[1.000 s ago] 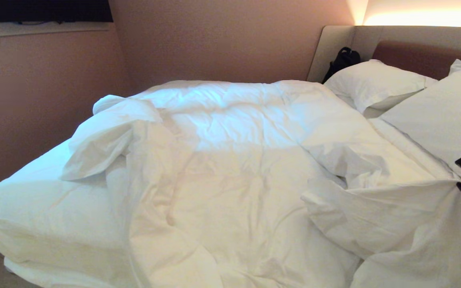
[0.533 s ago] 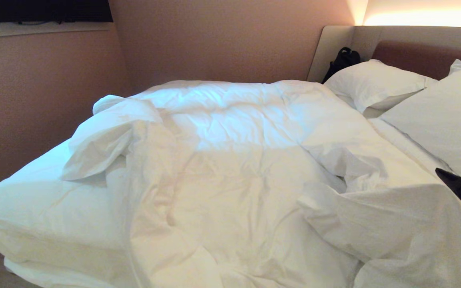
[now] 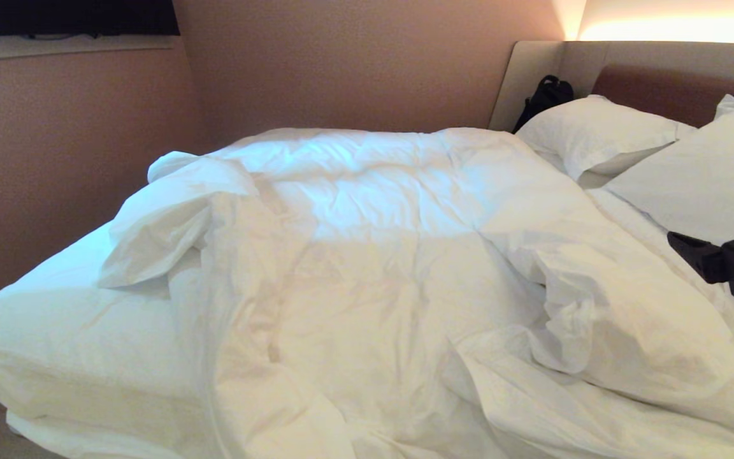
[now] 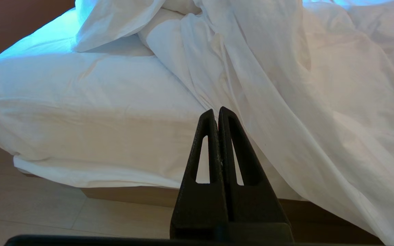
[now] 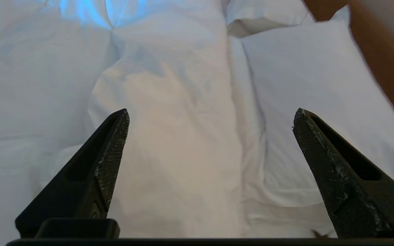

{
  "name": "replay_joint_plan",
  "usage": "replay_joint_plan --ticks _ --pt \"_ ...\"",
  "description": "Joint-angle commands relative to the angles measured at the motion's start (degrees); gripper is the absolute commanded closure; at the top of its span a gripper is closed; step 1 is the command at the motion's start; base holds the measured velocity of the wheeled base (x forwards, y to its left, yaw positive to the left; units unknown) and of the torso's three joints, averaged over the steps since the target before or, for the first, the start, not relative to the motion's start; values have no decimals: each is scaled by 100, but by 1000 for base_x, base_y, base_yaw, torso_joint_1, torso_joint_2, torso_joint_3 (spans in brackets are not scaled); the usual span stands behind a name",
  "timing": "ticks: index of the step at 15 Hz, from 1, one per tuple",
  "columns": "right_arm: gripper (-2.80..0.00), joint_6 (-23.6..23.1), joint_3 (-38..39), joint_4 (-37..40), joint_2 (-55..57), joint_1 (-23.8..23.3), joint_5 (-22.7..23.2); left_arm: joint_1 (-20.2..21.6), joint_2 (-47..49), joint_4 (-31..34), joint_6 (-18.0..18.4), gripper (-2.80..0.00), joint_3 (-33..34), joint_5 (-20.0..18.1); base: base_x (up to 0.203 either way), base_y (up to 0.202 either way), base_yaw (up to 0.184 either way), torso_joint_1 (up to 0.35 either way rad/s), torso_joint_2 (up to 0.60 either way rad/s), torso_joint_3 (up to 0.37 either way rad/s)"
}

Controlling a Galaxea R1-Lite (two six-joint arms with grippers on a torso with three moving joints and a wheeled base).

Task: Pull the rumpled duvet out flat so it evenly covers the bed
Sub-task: Flatten the corners of the folded blanket

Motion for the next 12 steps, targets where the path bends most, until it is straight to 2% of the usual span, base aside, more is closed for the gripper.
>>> replay_joint_plan --ticks 1,5,7,8,12 --pt "-280 495 -96 -13 635 3 -15 2 -2 -2 -2 0 1 2 0 0 0 0 0 0" --pt "-280 976 -195 -13 1191 -5 242 2 -2 -2 -2 0 1 -7 0 0 0 0 0 0" --pt "-280 1029 -199 -12 1374 -6 312 2 -2 -2 -2 0 1 2 0 0 0 0 0 0" --pt "0 1029 -199 -12 1374 -6 312 2 -2 -2 -2 0 1 2 0 0 0 0 0 0" --pt "0 1108 -137 -12 1627 61 425 2 -2 -2 -2 0 1 2 0 0 0 0 0 0"
